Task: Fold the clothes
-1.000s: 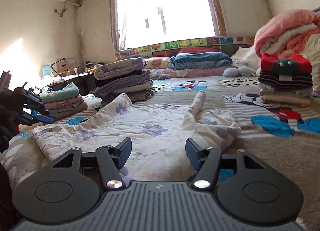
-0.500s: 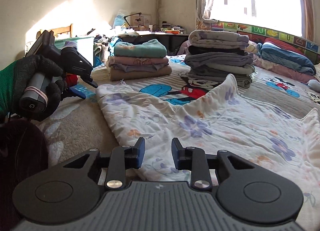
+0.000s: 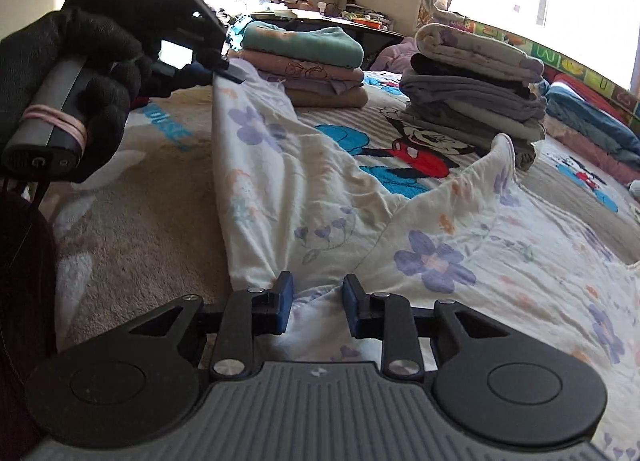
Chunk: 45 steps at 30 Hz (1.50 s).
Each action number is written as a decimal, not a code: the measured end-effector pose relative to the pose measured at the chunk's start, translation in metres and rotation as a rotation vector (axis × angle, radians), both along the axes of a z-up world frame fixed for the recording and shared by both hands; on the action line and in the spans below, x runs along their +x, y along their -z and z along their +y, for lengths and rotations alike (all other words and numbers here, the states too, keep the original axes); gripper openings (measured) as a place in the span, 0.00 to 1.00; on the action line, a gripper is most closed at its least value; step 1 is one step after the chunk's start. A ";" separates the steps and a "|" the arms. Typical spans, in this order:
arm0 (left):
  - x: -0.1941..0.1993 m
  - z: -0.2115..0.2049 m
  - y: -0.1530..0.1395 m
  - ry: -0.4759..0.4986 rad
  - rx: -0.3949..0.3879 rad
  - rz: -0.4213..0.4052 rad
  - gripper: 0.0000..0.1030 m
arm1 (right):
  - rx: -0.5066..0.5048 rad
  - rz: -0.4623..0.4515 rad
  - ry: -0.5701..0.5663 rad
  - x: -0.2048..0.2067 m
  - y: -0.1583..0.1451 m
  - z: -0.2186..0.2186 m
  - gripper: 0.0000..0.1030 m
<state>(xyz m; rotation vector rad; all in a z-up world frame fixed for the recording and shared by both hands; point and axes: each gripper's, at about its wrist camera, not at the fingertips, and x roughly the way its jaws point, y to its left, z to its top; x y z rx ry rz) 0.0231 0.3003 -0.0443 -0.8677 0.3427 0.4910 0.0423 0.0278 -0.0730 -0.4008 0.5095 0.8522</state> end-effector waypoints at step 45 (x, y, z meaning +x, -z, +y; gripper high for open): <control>0.182 -0.154 0.006 0.911 0.345 0.236 0.20 | 0.241 0.020 0.036 -0.010 0.013 -0.034 0.33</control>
